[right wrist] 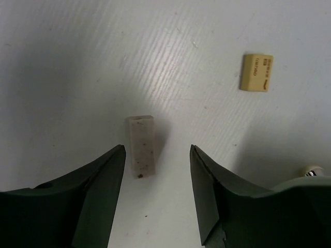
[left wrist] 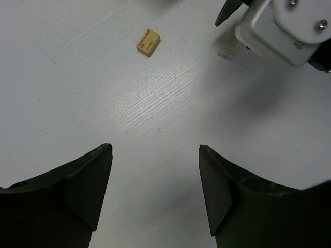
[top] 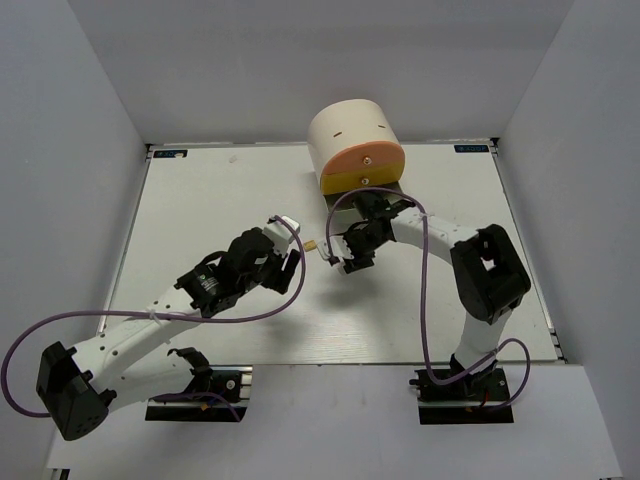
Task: Sort the stationery into containers
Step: Pick up the stationery from the center of the board.
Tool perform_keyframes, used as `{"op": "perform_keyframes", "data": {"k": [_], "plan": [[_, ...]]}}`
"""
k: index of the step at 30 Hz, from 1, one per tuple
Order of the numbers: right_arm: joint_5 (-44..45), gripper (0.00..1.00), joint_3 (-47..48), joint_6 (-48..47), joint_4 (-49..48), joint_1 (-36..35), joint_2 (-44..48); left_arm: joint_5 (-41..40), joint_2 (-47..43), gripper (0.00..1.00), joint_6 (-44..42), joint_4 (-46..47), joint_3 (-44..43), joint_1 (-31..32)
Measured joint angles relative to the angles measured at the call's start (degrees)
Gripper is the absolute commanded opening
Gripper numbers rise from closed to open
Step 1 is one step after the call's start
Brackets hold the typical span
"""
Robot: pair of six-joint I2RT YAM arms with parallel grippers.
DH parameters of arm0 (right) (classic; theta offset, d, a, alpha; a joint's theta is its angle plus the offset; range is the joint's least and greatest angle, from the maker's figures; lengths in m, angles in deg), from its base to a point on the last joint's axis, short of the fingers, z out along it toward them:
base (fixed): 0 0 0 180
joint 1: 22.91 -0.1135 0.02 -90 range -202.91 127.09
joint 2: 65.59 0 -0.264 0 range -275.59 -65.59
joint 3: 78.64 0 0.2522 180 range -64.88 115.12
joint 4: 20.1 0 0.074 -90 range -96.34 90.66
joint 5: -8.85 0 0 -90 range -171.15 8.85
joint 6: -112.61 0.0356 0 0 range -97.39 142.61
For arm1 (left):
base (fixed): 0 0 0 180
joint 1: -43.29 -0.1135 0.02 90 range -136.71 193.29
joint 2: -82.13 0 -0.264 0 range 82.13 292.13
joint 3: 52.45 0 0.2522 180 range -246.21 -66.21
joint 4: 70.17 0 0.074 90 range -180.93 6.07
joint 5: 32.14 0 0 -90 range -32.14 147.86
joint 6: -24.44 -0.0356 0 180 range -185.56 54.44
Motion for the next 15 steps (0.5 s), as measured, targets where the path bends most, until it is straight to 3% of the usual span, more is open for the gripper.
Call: {"op": "perform_keyframes", "data": {"k": [15], "plan": [[6.4, 0.53, 7.4, 2.8, 3.5, -2.2, -7.1, 1.0, -0.5, 0.79, 0.0, 0.0, 0.0, 0.0]]}}
